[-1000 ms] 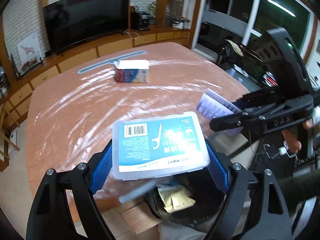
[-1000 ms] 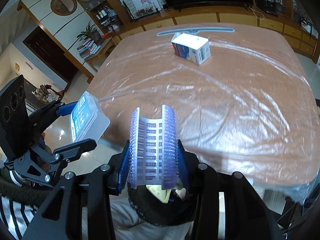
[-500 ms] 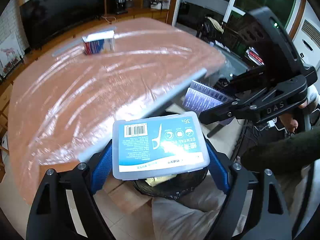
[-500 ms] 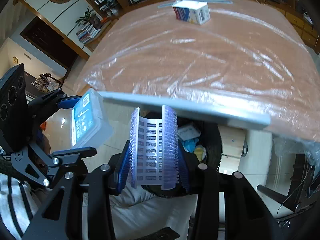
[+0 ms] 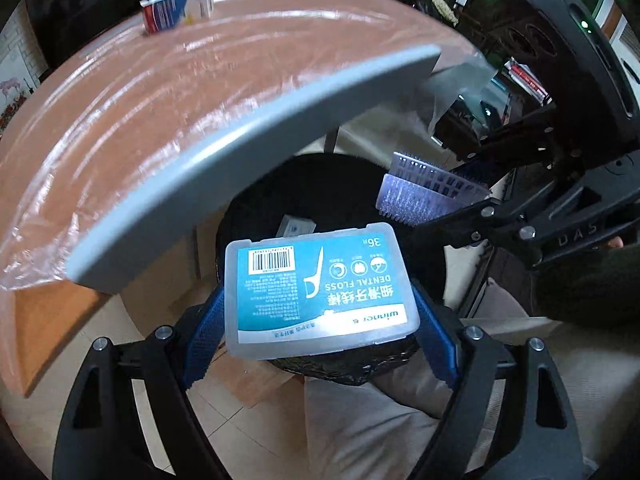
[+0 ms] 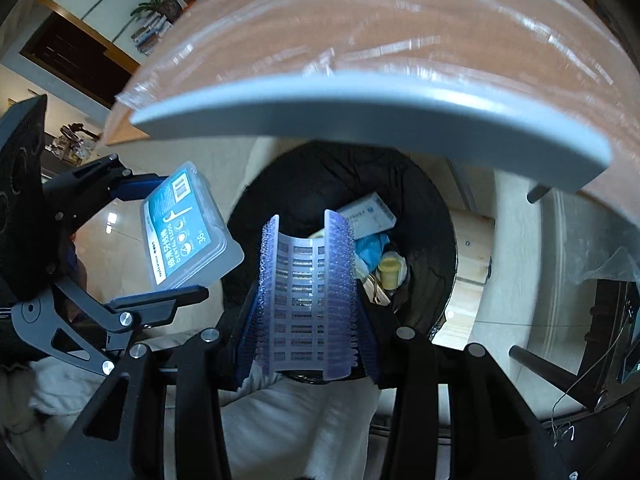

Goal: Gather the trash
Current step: 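Carry the floss box with the left tool while the right tool carries the rack over the bin, then open the left tool to drop the floss box while the right tool releases the rack into the bin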

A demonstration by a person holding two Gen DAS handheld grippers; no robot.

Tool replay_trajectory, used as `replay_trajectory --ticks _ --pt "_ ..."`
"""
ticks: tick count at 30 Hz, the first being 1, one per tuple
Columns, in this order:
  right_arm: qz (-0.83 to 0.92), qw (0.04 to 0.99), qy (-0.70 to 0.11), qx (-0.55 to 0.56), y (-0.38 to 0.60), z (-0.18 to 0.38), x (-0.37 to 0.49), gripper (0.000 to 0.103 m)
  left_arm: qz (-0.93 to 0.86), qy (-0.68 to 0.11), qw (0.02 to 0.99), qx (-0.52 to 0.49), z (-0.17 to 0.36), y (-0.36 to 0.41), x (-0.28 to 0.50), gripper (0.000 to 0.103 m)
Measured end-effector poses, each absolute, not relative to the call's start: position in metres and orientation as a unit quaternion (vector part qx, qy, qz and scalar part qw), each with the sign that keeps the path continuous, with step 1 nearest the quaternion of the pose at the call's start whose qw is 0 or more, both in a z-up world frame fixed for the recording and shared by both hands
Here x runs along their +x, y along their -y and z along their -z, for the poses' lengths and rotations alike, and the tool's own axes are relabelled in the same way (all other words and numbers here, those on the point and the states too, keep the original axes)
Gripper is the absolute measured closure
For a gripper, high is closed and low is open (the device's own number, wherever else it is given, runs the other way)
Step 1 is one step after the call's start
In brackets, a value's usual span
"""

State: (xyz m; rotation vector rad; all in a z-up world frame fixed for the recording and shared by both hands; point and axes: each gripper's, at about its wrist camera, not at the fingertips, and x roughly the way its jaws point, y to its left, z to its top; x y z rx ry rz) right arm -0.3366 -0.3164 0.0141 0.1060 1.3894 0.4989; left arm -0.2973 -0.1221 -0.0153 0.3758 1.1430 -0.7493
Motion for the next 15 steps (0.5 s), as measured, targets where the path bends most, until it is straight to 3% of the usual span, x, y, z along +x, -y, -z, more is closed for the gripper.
replay_trajectory --ticks 15 --pt "-0.187 0.745 -0.64 0.027 0.307 0.021 -0.33 0.061 0.302 -0.537 0.763 0.197 0.057 0.128 -0.286 0.018"
